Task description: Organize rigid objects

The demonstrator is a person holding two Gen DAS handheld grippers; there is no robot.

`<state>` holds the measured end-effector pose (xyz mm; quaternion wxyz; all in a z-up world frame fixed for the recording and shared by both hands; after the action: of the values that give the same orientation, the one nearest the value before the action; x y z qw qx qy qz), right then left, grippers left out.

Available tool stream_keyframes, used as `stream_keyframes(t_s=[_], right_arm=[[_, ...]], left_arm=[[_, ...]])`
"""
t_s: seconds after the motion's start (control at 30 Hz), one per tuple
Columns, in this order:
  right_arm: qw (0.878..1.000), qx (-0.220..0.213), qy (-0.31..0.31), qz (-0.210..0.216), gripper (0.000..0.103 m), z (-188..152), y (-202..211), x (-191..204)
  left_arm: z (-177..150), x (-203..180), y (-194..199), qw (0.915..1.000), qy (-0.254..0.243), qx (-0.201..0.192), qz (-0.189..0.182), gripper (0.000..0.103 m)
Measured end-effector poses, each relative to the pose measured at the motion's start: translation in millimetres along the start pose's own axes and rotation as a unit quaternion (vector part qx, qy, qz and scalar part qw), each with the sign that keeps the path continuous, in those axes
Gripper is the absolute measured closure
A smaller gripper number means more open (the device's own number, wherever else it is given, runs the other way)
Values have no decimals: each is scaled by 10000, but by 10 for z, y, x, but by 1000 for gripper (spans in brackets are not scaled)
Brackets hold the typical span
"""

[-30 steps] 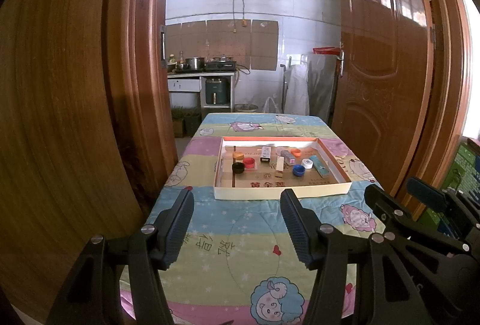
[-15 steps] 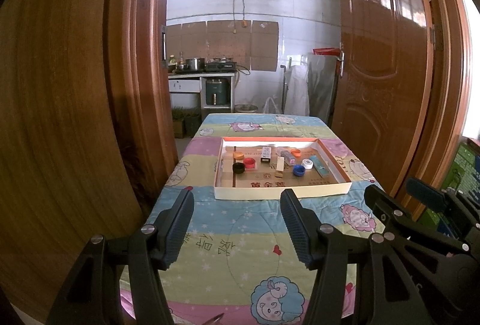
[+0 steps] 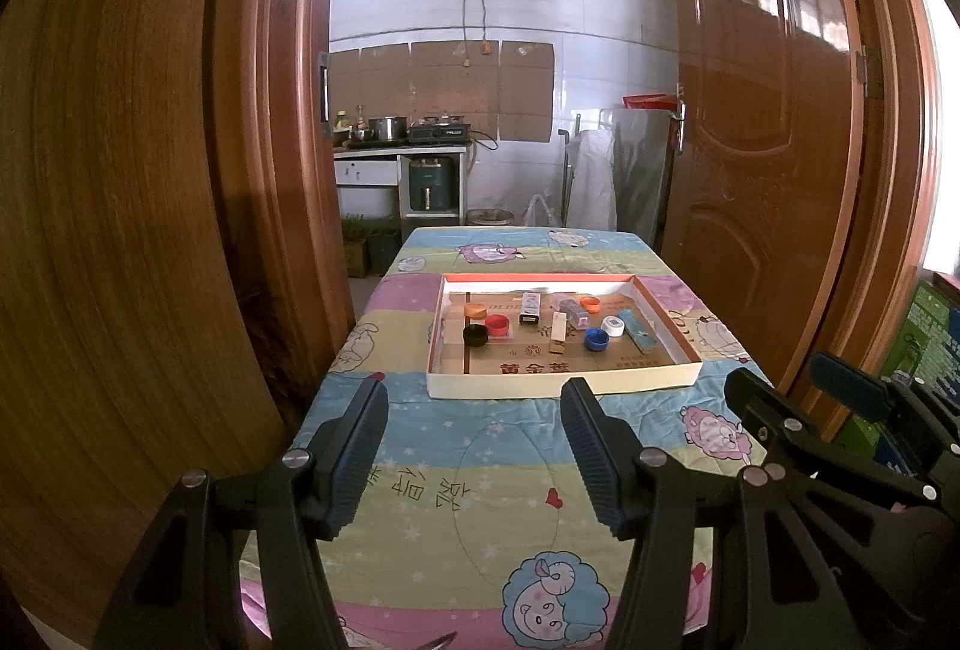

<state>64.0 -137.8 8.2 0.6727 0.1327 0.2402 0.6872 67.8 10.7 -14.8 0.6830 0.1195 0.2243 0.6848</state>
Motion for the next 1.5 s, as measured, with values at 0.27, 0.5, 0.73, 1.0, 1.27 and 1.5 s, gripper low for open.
stream_keyframes(t_s=[0.27,0.5,0.73,1.0,1.27,1.5], right_arm=[[10000,3,1,5,42,-3,7,7],[10000,7,4,3,42,1,1,8],[10000,2,7,-2,42,3,1,10],[10000,4,8,-2,42,5,-1,10],[10000,3,9,-2,42,6,-2,12],[10000,7,8,-4,42,5,-2,15]], left_arm=[[-4,1,2,10000,2,-2,4,43],[-5,0,6,10000,1,-4,4,43],[-1,-6,2,10000,3,-2,3,43],[-6,-5,3,10000,0,0,5,43],[-7,-7,5,10000,9,-1,5,43],[-11,2,2,10000,-2,-1,61,43]])
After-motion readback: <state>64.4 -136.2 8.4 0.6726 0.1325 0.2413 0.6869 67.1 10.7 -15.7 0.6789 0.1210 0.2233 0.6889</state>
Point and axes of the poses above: each gripper's, at about its wrist camera, not at the fingertips, and y roughly against the way its jaws point, x to its left, z to its top, the point moved 7 cm from there along -y, roughly the way its jaws point, and after that the axes turned 8 degrees about y, right-handed, at the moved point
